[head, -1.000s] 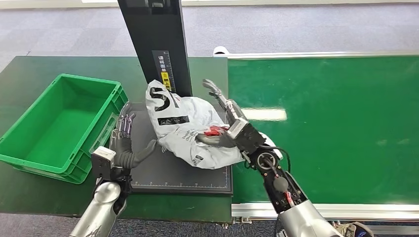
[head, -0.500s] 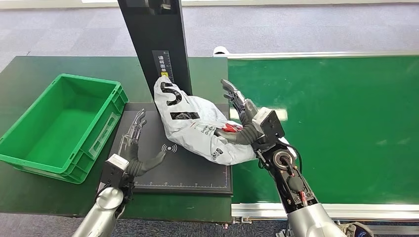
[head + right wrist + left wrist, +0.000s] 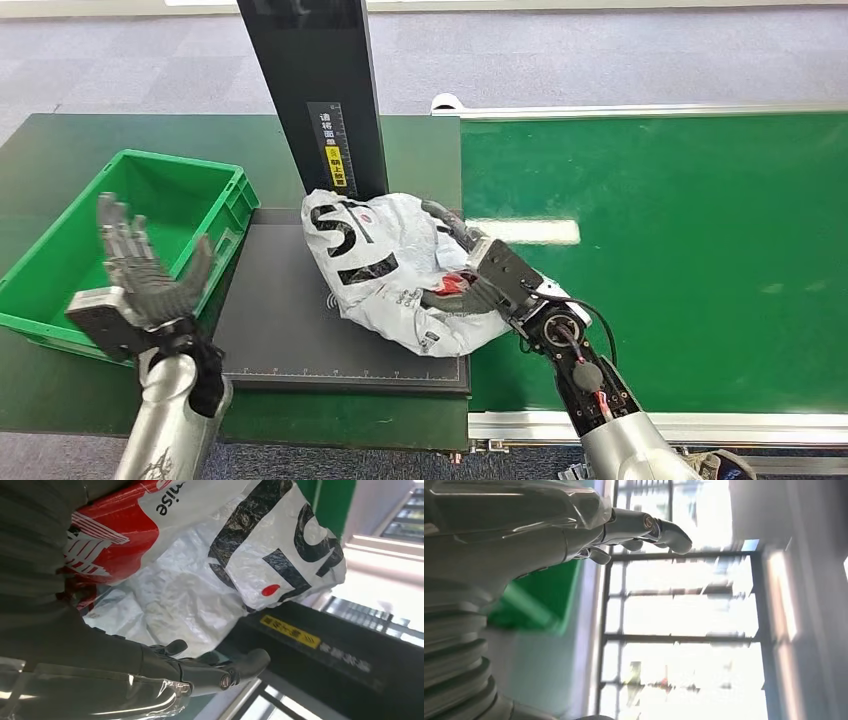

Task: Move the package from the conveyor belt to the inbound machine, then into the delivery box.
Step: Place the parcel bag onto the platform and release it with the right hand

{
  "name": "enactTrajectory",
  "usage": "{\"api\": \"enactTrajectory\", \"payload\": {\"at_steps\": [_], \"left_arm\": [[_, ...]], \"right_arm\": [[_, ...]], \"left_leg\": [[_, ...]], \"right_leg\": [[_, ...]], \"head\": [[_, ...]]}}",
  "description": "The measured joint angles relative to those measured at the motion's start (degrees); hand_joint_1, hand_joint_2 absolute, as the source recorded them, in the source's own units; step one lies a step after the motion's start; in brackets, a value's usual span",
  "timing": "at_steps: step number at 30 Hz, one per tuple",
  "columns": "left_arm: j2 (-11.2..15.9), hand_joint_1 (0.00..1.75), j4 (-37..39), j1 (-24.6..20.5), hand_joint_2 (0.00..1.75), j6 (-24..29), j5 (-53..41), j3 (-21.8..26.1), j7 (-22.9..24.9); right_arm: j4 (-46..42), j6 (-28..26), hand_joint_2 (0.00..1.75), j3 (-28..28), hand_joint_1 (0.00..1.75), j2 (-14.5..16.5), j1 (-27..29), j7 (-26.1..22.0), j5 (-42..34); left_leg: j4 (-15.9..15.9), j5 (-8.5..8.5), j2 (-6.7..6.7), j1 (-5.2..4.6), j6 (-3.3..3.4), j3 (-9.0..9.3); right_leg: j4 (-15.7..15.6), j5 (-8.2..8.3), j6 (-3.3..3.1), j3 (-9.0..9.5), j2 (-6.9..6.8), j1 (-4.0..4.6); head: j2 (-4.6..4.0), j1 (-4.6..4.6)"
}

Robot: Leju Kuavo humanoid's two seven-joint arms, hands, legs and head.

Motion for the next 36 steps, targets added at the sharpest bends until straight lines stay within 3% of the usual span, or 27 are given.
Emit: {"api": "enactTrajectory", "payload": {"at_steps": [5, 9, 13, 20, 28, 32, 36], "left_arm": [[-2.29, 0.0, -8.43, 0.15, 1.75, 0.58, 0.64, 7.71, -0.01], [-3.49, 0.0, -12.21, 0.6, 1.75, -0.06, 0.34, 10.04, -0.01], [-3.86, 0.0, -12.93, 0.55, 1.75, -0.48, -0.34, 10.0, -0.01], [-3.61, 0.0, -11.97, 0.09, 1.75, -1.59, -0.68, 8.06, -0.01], [-2.37, 0.0, -8.35, -0.21, 1.75, -3.51, -0.38, 3.98, 0.0], [-1.93, 0.0, -7.51, -0.16, 1.75, -3.25, -0.45, 3.02, 0.01], [-1.68, 0.0, -7.02, 0.26, 1.75, -2.87, -0.46, 2.46, 0.0]], "right_arm": [[2.91, 0.46, 1.75, 2.28, 0.0, 0.65, -1.31, -0.08, 1.27], [5.78, 2.68, 1.75, 4.28, 0.0, 1.44, -3.18, -0.03, 3.0], [9.7, 4.93, 1.75, 8.62, 0.0, 2.54, -5.34, -1.96, 7.05], [13.82, 9.88, 1.75, 13.47, 0.0, 3.89, -7.24, -6.74, 7.37], [20.16, 11.26, 1.75, 21.78, 0.0, 4.71, -10.49, -1.93, 12.62], [22.45, 11.93, 1.75, 20.79, 0.0, 5.27, -11.09, 1.03, 4.13], [23.34, 22.58, 1.75, 12.1, 0.0, 6.19, -10.54, 1.27, -16.21]], "left_leg": [[0.0, 0.0, -0.01, 0.0, 0.0, -0.02], [0.0, 0.0, -0.01, -0.01, 0.0, -0.02], [0.0, 0.01, -0.01, 0.0, 0.0, 0.01], [0.0, 0.01, 0.0, 0.0, 0.0, 0.0], [0.01, 0.01, -0.01, -0.01, 0.0, 0.01], [0.01, 0.01, -0.01, -0.01, 0.0, 0.01], [0.01, 0.01, -0.01, -0.01, 0.0, 0.01]], "right_leg": [[0.0, 0.0, 0.0, 0.0, 0.0, 0.0], [-0.01, 0.0, 0.0, 0.0, -0.01, -0.01], [-0.01, 0.0, 0.0, 0.0, -0.01, -0.01], [0.0, 0.0, 0.0, -0.01, 0.0, -0.01], [-0.01, 0.01, 0.0, 0.0, -0.01, -0.01], [0.0, 0.0, 0.0, 0.0, -0.01, -0.01], [0.0, 0.0, 0.0, 0.0, -0.01, -0.01]], "head": [[0.0, 0.0], [0.0, 0.01], [0.0, 0.0], [0.0, 0.0], [0.0, 0.01], [0.0, 0.0], [0.0, 0.01]]}}
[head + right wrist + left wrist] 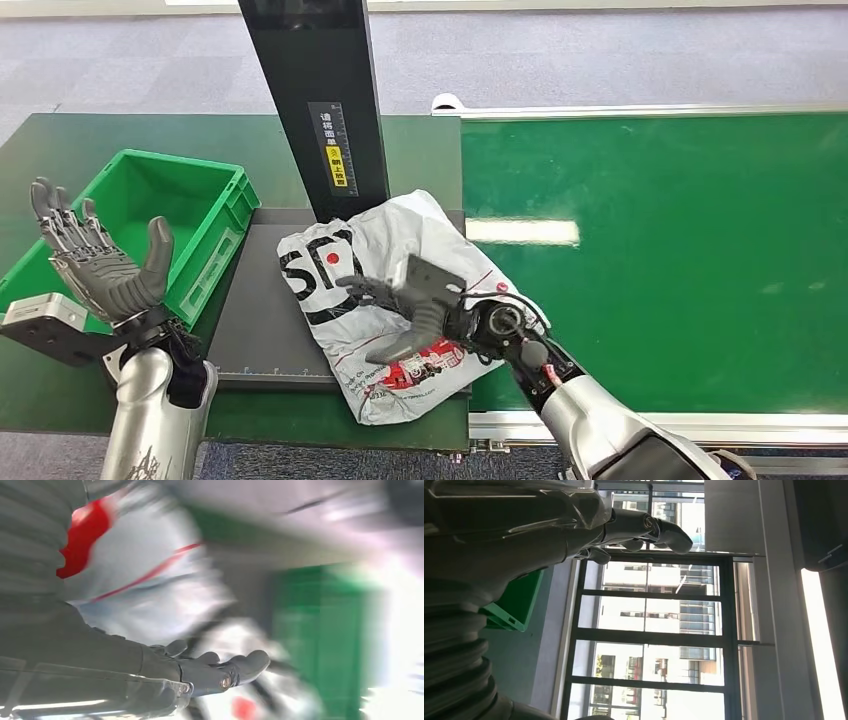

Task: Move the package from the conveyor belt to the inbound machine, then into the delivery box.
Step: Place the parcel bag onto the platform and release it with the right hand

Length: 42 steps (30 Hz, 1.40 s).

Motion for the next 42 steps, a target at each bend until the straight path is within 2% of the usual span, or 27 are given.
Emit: {"api": "enactTrajectory", "payload": {"at_steps": [1, 3, 6, 9, 12, 15, 17, 19, 26, 31, 33, 36, 38, 42], "left_arm": [[0.01, 0.0, 0.02, 0.25, 1.75, 0.04, 0.01, -0.04, 0.01], [0.06, 0.0, 0.02, 0.88, 1.75, 0.08, 0.02, -0.03, 0.0], [0.17, 0.0, 0.0, 1.92, 1.75, -0.04, 0.05, 0.01, -0.01], [0.19, 0.0, -0.19, 2.88, 1.75, -0.45, 0.08, 0.03, -0.01], [0.19, 0.0, -0.54, 3.62, 1.75, -2.75, 1.35, 0.03, 0.01], [0.79, 0.0, -0.18, 4.49, 1.75, -9.98, 4.56, -0.89, 0.54], [1.76, 0.0, 0.52, 5.23, 1.75, -14.8, 5.82, -2.35, 1.1], [2.5, 0.0, 1.15, 5.74, 1.75, -16.67, 6.16, -3.53, 1.26], [3.74, 0.0, 2.32, 6.47, 1.75, -17.7, 6.12, -5.23, 1.27], [5.02, 0.0, 3.37, 6.5, 1.75, -24.13, -2.75, -9.4, 2.24], [5.25, 0.0, 4.28, 6.14, 1.75, -24.94, -7.88, -12.15, 3.85], [5.71, 0.0, 7.08, 4.41, 1.75, -23.08, -18.74, -17.09, 8.74], [6.02, 0.0, 10.01, 2.81, 1.75, -20.52, -27.29, -20.53, 13.47], [6.25, 0.0, 18.07, -1.26, 1.75, -13.33, -46.4, -26.68, 25.82]], "right_arm": [[-0.33, 1.95, 1.75, -2.44, 0.0, 0.16, 0.34, -0.19, -3.73], [-1.77, 2.43, 1.75, -6.37, 0.0, 0.32, 1.17, -0.34, -7.99], [-4.89, -1.98, 1.75, -10.12, 0.0, 0.3, 2.37, -1.27, -9.37], [-8.39, -9.81, 1.75, -12.64, 0.0, 0.22, 3.51, -3.84, -7.9], [-11.72, -20.41, 1.75, -14.1, 0.0, -0.02, 4.49, -5.39, -3.56], [-14.81, -36.21, 1.75, -14.46, 0.0, -0.35, 5.22, -5.38, 4.8], [-16.19, -44.81, 1.75, -14.48, 0.0, -0.66, 5.32, -5.09, 9.7], [-17.04, -48.0, 1.75, -14.49, 0.0, -1.0, 5.37, -4.91, 11.61], [-18.37, -50.28, 1.75, -14.48, 0.0, -1.48, 5.75, -4.58, 13.16], [-18.47, -65.52, 1.75, -15.7, 0.0, -2.22, 6.07, -3.57, 20.33], [-18.46, -67.13, 1.75, -16.84, 0.0, -2.93, 6.22, -2.01, 22.1], [-18.19, -65.34, 1.75, -18.31, 0.0, -3.96, 6.48, 1.62, 25.26], [-17.44, -63.1, 1.75, -18.76, 0.0, -4.39, 6.51, 4.59, 28.21], [-14.5, -56.57, 1.75, -18.77, 0.0, -4.5, 6.28, 11.62, 34.91]], "left_leg": [[0.0, 0.0, 0.0, 0.0, 0.0, 0.0], [0.0, 0.0, 0.0, 0.0, 0.0, -0.01], [0.0, -0.01, 0.0, -0.01, 0.0, -0.02], [0.0, -0.01, 0.0, 0.0, 0.0, -0.02], [0.0, -0.01, 0.01, 0.0, 0.0, -0.01], [0.0, 0.0, 0.01, 0.0, 0.0, 0.0], [0.0, -0.01, 0.03, 0.0, 0.0, -0.01], [0.0, -0.01, 0.07, 0.0, 0.0, -0.01], [0.0, -0.01, 0.03, 0.0, 0.0, -0.01], [0.02, -0.01, 0.0, -0.02, 0.01, -0.01], [0.08, -0.02, 0.02, -0.03, 0.02, -0.02], [0.13, -0.02, 0.0, -0.03, 0.03, -0.06], [0.14, -0.02, 0.01, -0.03, 0.03, -0.07], [0.13, 0.0, 0.0, -0.01, 0.04, -0.07]], "right_leg": [[0.0, 0.0, 0.0, 0.0, 0.0, 0.0], [0.0, 0.0, 0.0, 0.0, 0.0, 0.0], [-0.01, 0.0, 0.0, -0.01, 0.0, -0.01], [-0.01, 0.0, 0.0, -0.01, 0.0, -0.01], [-0.01, 0.0, 0.0, -0.01, 0.01, -0.01], [-0.01, 0.0, 0.0, -0.01, 0.0, -0.01], [-0.01, 0.0, 0.0, -0.01, 0.02, -0.01], [-0.01, 0.0, 0.0, -0.02, 0.06, -0.01], [-0.01, 0.0, 0.0, -0.03, 0.06, 0.0], [-0.02, 0.0, 0.01, -0.03, 0.0, -0.03], [-0.02, 0.02, 0.04, -0.03, 0.03, -0.04], [-0.03, 0.05, 0.08, -0.04, 0.03, -0.05], [-0.03, 0.06, 0.09, -0.03, 0.03, -0.05], [-0.01, 0.09, 0.11, -0.02, 0.04, -0.03]], "head": [[0.0, 0.0], [0.0, 0.01], [-0.01, 0.0], [0.0, 0.0], [0.0, -0.01], [-0.01, -0.01], [-0.01, 0.0], [0.0, 0.0], [0.0, 0.0], [0.0, 0.0], [0.0, 0.0], [0.0, 0.01], [0.0, 0.0], [0.0, -0.01]]}}
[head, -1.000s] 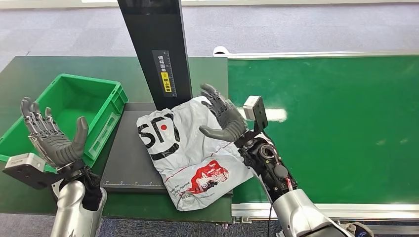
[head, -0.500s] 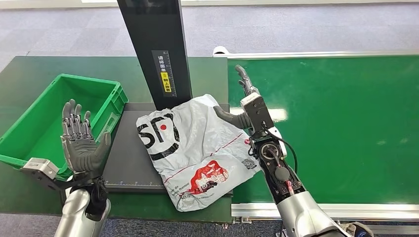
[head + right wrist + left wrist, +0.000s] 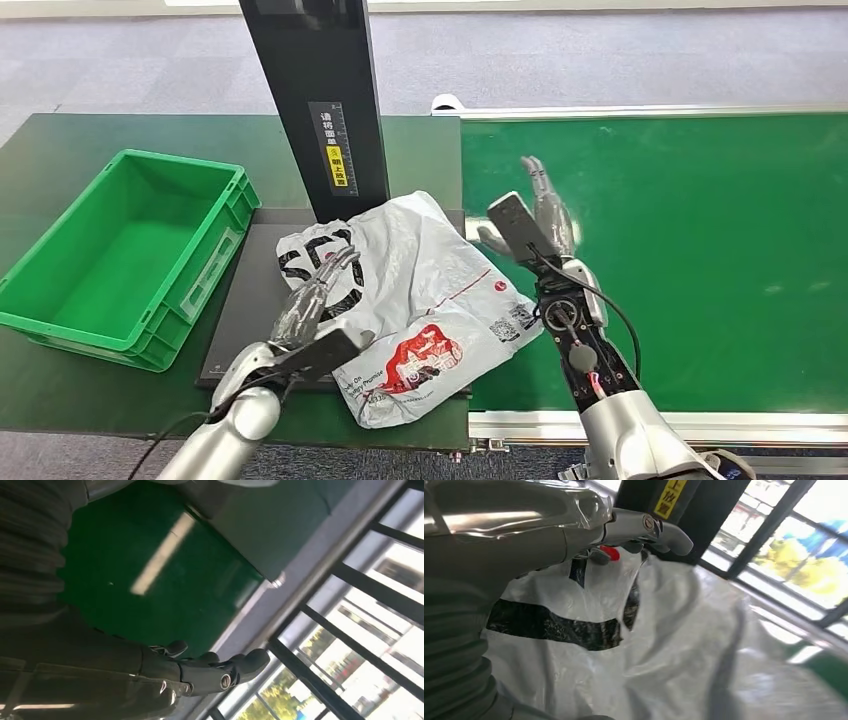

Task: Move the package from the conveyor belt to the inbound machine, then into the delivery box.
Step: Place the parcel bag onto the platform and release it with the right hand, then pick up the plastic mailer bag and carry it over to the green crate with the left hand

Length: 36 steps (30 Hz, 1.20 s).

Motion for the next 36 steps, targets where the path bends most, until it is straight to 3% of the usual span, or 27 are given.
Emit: {"api": "enactTrajectory", "payload": {"at_steps": [4, 9, 13, 15, 20, 26, 36], "left_arm": [[-0.3, 0.0, 6.77, -3.05, 1.75, 1.83, -11.7, -2.74, 6.31], [-1.09, 0.07, 12.56, -5.89, 1.75, 3.05, -21.59, -3.32, 12.06], [-1.69, 1.5, 15.36, -7.06, 1.75, 5.35, -23.35, -2.9, 13.04], [-1.81, 1.68, 15.92, -6.98, 1.75, 6.76, -22.09, -2.22, 11.04], [-1.97, 1.75, 14.07, -5.03, 1.75, 16.19, -13.16, 0.81, -1.5], [-2.63, 1.75, 6.58, -2.73, 1.75, 22.39, 1.2, 4.15, -14.67], [-4.14, 1.75, -2.74, 0.19, 1.75, 29.74, 9.74, 8.52, -24.65]], "right_arm": [[1.77, 4.54, 1.75, 0.03, 0.0, 0.49, -0.02, 2.21, 2.58], [2.64, 10.53, 1.75, -0.65, 0.0, 1.13, 0.02, 0.3, 0.83], [3.16, 13.54, 1.75, -1.37, 0.0, 1.36, 0.01, -1.07, -0.99], [3.44, 14.35, 1.75, -1.57, 0.0, 1.36, 0.01, -1.57, -1.6], [3.8, 15.48, 1.75, -1.84, 0.0, 1.3, 0.01, -2.68, -3.2], [4.11, 15.63, 1.75, -1.84, 0.0, 1.28, -0.19, -4.42, -4.64], [5.42, 17.12, 1.75, -0.94, 0.0, 1.34, -1.18, -7.38, -5.79]], "left_leg": [[0.0, 0.01, 0.02, 0.01, 0.01, -0.01], [-0.01, 0.0, 0.0, 0.0, 0.01, 0.0], [-0.01, 0.03, 0.01, 0.0, 0.04, 0.07], [-0.01, 0.1, 0.01, 0.0, 0.06, 0.09], [-0.01, 0.2, 0.01, 0.01, 0.05, 0.02], [-0.01, 0.2, 0.0, 0.0, 0.06, -0.12], [0.0, 0.2, 0.02, 0.0, 0.06, -0.15]], "right_leg": [[0.02, 0.0, 0.0, -0.01, 0.01, 0.02], [0.01, -0.01, 0.01, 0.05, -0.01, 0.01], [-0.01, 0.04, 0.0, 0.12, 0.0, 0.01], [0.0, 0.1, -0.02, 0.13, 0.0, 0.01], [0.02, 0.18, -0.01, 0.04, 0.0, 0.02], [0.01, 0.18, 0.0, -0.05, 0.0, 0.02], [0.01, 0.18, 0.0, -0.09, 0.01, 0.02]], "head": [[-0.01, 0.0], [0.0, 0.0], [0.0, 0.0], [0.0, 0.0], [-0.01, -0.01], [0.0, 0.01], [0.0, 0.0]]}}
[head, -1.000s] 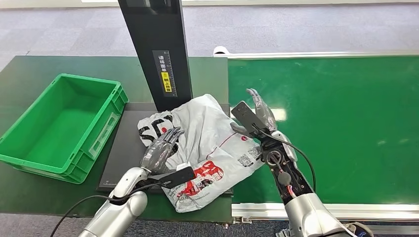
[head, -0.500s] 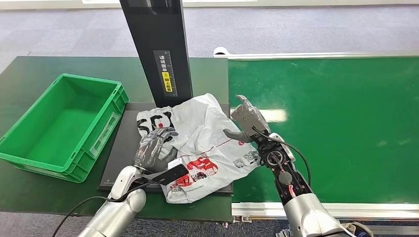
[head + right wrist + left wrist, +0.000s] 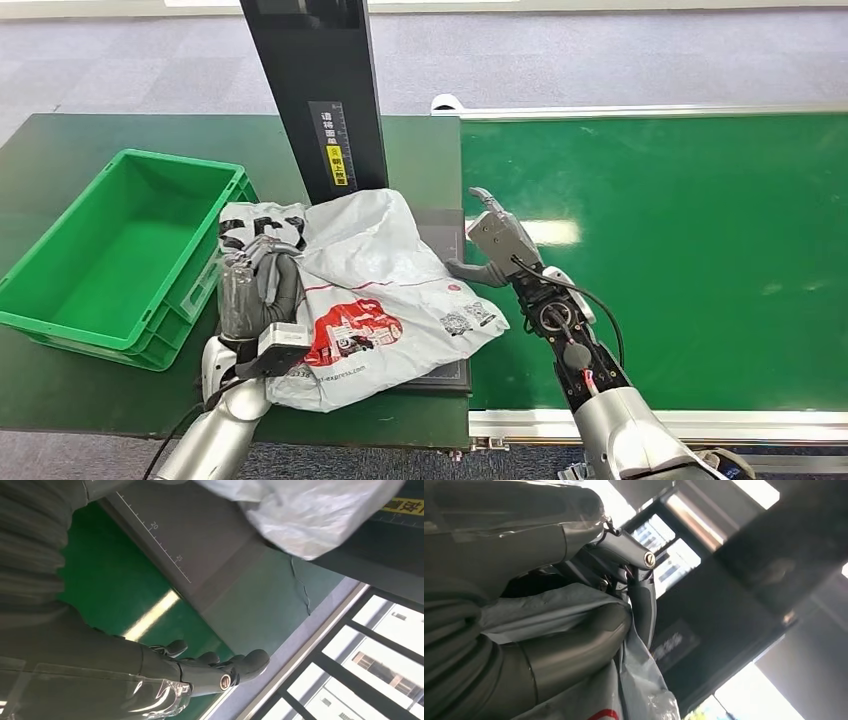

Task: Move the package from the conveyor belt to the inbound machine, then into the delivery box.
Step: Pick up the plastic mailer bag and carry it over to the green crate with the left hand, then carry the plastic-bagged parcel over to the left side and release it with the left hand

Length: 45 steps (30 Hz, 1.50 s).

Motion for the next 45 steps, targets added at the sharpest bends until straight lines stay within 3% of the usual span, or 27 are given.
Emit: {"api": "enactTrajectory", "payload": {"at_steps": [9, 13, 18, 22, 24, 26, 29, 31, 36, 42, 43, 45], "left_arm": [[-4.79, 1.75, -18.15, 1.08, 1.75, 0.98, -13.4, 14.37, -1.05], [-5.05, 1.75, -23.03, -0.61, 1.75, 0.99, -17.78, 22.03, -1.05], [-4.19, 1.75, -22.93, -4.19, 1.75, 0.99, -21.63, 30.55, -1.05], [-3.14, 1.75, -16.6, -7.84, 1.75, 0.99, -22.78, 36.6, -0.95], [-2.55, 1.75, -11.65, -9.79, 1.75, 0.98, -26.91, 39.78, 1.52], [-1.22, 1.75, -4.61, -11.97, 1.75, 0.72, -34.31, 42.27, 9.73], [2.5, 1.75, 9.8, -14.71, 1.75, 0.03, -41.93, 42.31, 25.31], [4.69, 1.75, 18.05, -15.64, 1.75, 0.2, -42.82, 41.02, 30.72], [7.94, 1.75, 28.55, -16.73, 1.75, 0.97, -40.09, 38.4, 32.96], [9.28, 1.75, 31.59, -17.9, 1.75, 1.26, -33.15, 37.04, 30.44], [9.33, 1.67, 31.62, -17.91, 1.75, 1.27, -32.16, 37.05, 29.61], [9.37, 0.8, 31.62, -17.94, 1.75, 1.27, -31.11, 37.07, 28.63]], "right_arm": [[1.19, -0.09, 1.75, 1.73, 0.0, -0.16, -0.21, -0.86, -0.45], [1.27, -0.32, 1.75, 2.63, 0.0, -0.37, -0.14, -1.28, -0.6], [1.34, -0.42, 1.75, 3.68, 0.0, -0.47, -0.14, -1.42, -0.69], [1.44, -0.44, 1.75, 4.5, 0.0, -0.48, -0.16, -1.43, -0.95], [1.45, -0.44, 1.75, 4.87, 0.0, -0.48, -0.17, -1.42, -1.04], [1.47, -0.44, 1.75, 5.26, 0.0, -0.46, -0.23, -1.32, -1.04], [1.66, -0.29, 1.75, 5.8, 0.0, -0.35, -0.56, -1.08, -1.01], [1.93, 0.04, 1.75, 6.18, 0.0, -0.21, -0.96, -1.01, -0.92], [2.61, 0.45, 1.75, 7.22, 0.0, 0.06, -1.54, -0.84, -0.84], [3.29, 0.52, 1.75, 8.23, 0.0, 0.14, -1.63, -0.59, -0.76], [3.35, 0.53, 1.75, 8.37, 0.0, 0.14, -1.63, -0.58, -0.76], [3.44, 0.53, 1.75, 8.56, 0.0, 0.14, -1.64, -0.57, -0.76]], "left_leg": [[0.0, 0.0, 0.0, 0.0, 0.0, -0.03], [-0.01, 0.0, -0.01, 0.02, -0.01, -0.03], [-0.01, 0.02, 0.0, 0.02, -0.01, -0.02], [-0.01, 0.02, -0.01, 0.01, 0.0, -0.03], [-0.01, 0.02, -0.01, 0.01, 0.0, -0.03], [-0.01, 0.02, -0.01, 0.01, 0.0, -0.01], [-0.01, 0.04, 0.02, 0.03, -0.01, 0.0], [-0.01, 0.05, 0.04, 0.03, -0.02, -0.01], [-0.01, 0.06, 0.01, 0.02, -0.03, -0.06], [-0.01, 0.07, -0.02, 0.01, -0.02, -0.06], [-0.01, 0.08, -0.02, 0.01, -0.02, -0.05], [-0.01, 0.1, -0.02, 0.02, -0.02, -0.04]], "right_leg": [[0.0, 0.0, 0.0, -0.06, 0.0, 0.0], [0.01, 0.0, 0.0, -0.06, 0.0, 0.03], [0.01, 0.0, 0.0, -0.05, 0.0, 0.04], [0.01, 0.0, 0.0, -0.05, -0.01, 0.03], [0.01, 0.0, 0.0, -0.05, -0.01, 0.02], [0.01, 0.0, 0.0, -0.06, -0.01, 0.02], [0.02, 0.02, -0.03, -0.07, 0.01, 0.05], [0.04, 0.03, -0.04, -0.08, 0.03, 0.06], [0.02, 0.02, -0.04, -0.09, 0.03, 0.05], [0.0, 0.03, -0.03, -0.07, -0.01, 0.02], [0.01, 0.03, -0.03, -0.07, -0.01, 0.03], [0.02, 0.04, -0.03, -0.06, -0.01, 0.04]], "head": [[0.0, 0.0], [0.0, 0.0], [0.0, 0.01], [0.01, 0.01], [0.0, 0.01], [0.0, 0.01], [0.0, 0.0], [0.0, 0.01], [0.0, 0.02], [0.0, 0.0], [0.0, 0.02], [0.0, 0.02]]}}
